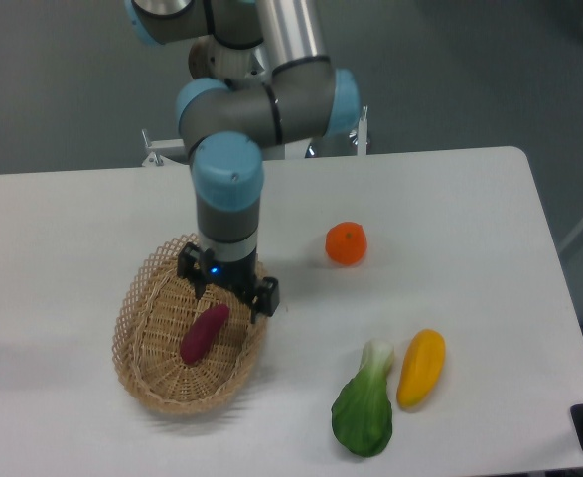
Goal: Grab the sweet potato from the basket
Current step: 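Lower the gripper onto the purple sweet potato and close it, then lift the sweet potato up out of the basket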
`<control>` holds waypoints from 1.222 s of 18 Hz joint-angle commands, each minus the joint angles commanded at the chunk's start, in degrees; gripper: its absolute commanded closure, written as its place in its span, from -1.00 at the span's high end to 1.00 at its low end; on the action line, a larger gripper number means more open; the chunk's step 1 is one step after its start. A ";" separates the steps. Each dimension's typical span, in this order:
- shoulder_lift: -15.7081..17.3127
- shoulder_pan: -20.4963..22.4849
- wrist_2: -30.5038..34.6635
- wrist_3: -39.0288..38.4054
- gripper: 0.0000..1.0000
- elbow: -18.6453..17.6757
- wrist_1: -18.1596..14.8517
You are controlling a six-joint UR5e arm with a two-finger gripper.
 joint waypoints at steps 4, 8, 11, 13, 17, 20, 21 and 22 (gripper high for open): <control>-2.46 -1.58 0.18 -1.33 1.00 -0.09 0.89; -3.34 -1.68 0.26 -1.42 1.00 -0.35 1.07; -4.31 -1.94 2.80 -1.33 1.00 -0.44 1.07; -4.57 -2.47 3.43 -1.42 1.00 -0.79 1.16; -4.84 -2.47 3.51 -1.42 1.00 -0.88 1.51; -5.01 -2.47 3.60 -1.33 1.00 -1.05 2.03; -5.01 -2.47 3.60 -1.33 0.98 -1.05 2.30; -5.01 -2.47 3.60 -1.33 0.82 -1.05 2.65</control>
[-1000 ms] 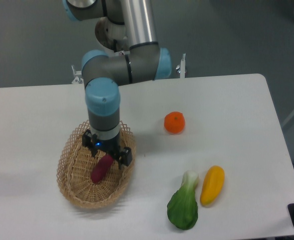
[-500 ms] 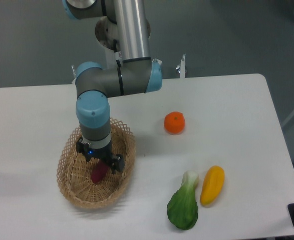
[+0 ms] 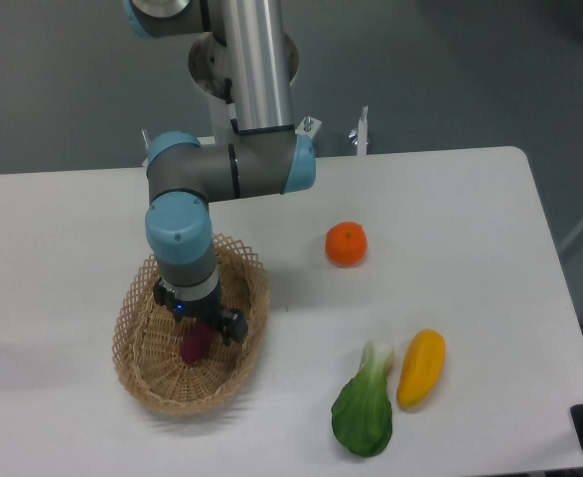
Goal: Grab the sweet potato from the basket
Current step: 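Lift the sweet potato up out of the basket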
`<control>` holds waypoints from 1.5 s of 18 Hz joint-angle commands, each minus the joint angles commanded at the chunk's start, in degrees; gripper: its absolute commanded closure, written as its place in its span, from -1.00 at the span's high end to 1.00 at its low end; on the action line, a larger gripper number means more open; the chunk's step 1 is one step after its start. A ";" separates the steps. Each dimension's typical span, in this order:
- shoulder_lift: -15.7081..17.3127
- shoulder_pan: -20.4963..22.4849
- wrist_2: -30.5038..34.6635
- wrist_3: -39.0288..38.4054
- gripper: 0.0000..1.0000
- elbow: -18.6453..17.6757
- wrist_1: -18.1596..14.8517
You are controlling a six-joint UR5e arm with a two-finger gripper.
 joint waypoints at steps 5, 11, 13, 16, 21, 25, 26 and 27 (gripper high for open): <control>0.18 0.00 0.00 0.26 -0.02 0.00 0.00; 0.61 0.00 1.05 0.70 -0.35 0.09 -0.08; 0.79 0.00 1.05 0.79 -0.38 0.26 -0.08; 2.02 0.17 1.05 1.75 -0.38 0.96 -0.08; 4.48 2.71 1.23 7.29 -0.38 2.19 -0.43; 7.90 9.30 0.79 10.79 -0.38 3.60 -1.49; 8.78 11.49 0.79 13.33 -0.38 3.60 -1.49; 9.40 13.43 0.79 15.80 -0.37 3.69 -1.40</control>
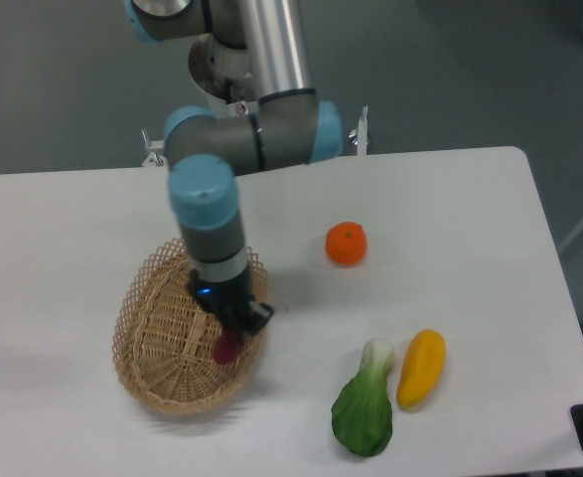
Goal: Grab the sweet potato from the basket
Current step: 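Lift the sweet potato up out of the basket, then carry the held sweet potato away from the basket, past the tangerine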
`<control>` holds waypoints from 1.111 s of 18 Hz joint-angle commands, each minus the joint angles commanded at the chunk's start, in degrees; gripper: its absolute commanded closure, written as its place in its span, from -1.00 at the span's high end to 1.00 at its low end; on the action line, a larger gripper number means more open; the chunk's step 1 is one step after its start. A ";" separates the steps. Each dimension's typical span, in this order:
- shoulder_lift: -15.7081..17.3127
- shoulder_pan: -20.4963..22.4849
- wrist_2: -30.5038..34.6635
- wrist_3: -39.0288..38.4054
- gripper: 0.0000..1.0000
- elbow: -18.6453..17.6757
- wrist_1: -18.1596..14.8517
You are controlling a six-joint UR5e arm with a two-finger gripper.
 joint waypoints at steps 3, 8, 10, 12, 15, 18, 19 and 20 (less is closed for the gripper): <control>0.44 6.15 -0.17 5.19 -0.36 2.27 -2.27; -0.17 16.87 -1.57 18.45 -0.32 8.52 -9.13; 0.01 21.27 -4.99 24.43 -0.32 9.66 -9.67; 0.09 24.88 -7.29 28.13 -0.32 10.28 -10.71; 0.18 27.70 -7.38 34.11 -0.33 10.20 -11.95; 0.27 29.20 -7.29 37.29 -0.33 9.85 -11.95; 0.27 29.20 -7.29 37.29 -0.33 9.76 -11.95; 0.27 29.11 -7.21 37.29 -0.33 9.67 -11.95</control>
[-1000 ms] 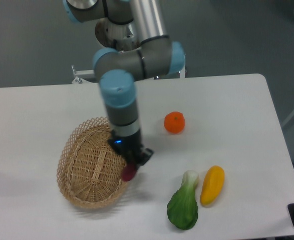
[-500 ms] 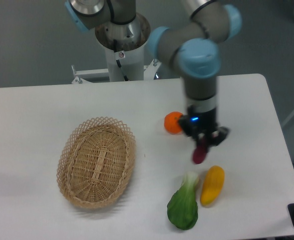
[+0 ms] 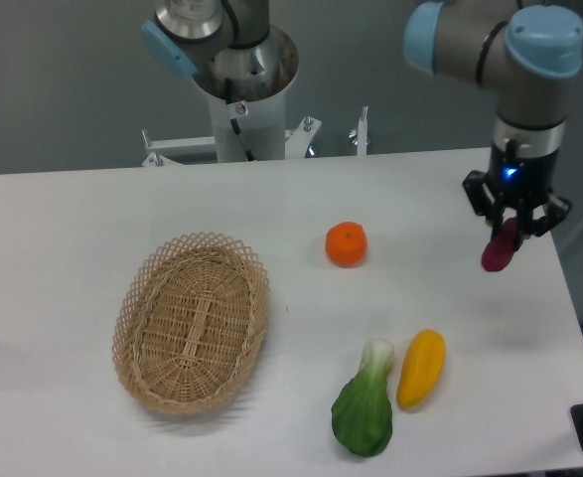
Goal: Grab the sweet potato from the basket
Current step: 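Carry the held sweet potato away from the basket, past the tangerine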
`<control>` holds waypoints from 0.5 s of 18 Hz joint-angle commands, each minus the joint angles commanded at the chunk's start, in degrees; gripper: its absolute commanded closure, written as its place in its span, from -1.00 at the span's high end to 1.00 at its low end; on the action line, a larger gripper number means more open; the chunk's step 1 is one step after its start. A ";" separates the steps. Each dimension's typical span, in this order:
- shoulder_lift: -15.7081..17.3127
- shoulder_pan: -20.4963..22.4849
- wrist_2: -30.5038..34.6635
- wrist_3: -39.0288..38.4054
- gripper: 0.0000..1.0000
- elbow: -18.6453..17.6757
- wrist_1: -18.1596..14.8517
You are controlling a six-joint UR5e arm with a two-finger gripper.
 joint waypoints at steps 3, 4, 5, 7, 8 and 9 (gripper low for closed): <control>0.35 -0.18 0.26 -0.09 -0.33 -0.35 0.00; 0.53 -0.26 0.26 -0.17 -0.33 -0.44 0.00; 0.53 -0.35 0.26 -0.61 -0.32 -0.61 0.00; 0.70 -0.44 0.26 -0.79 -0.32 -0.62 -0.09; 0.79 -0.44 0.18 -0.88 -0.32 -0.62 -0.09; 1.14 -0.53 0.18 -0.97 -0.32 -0.62 -0.09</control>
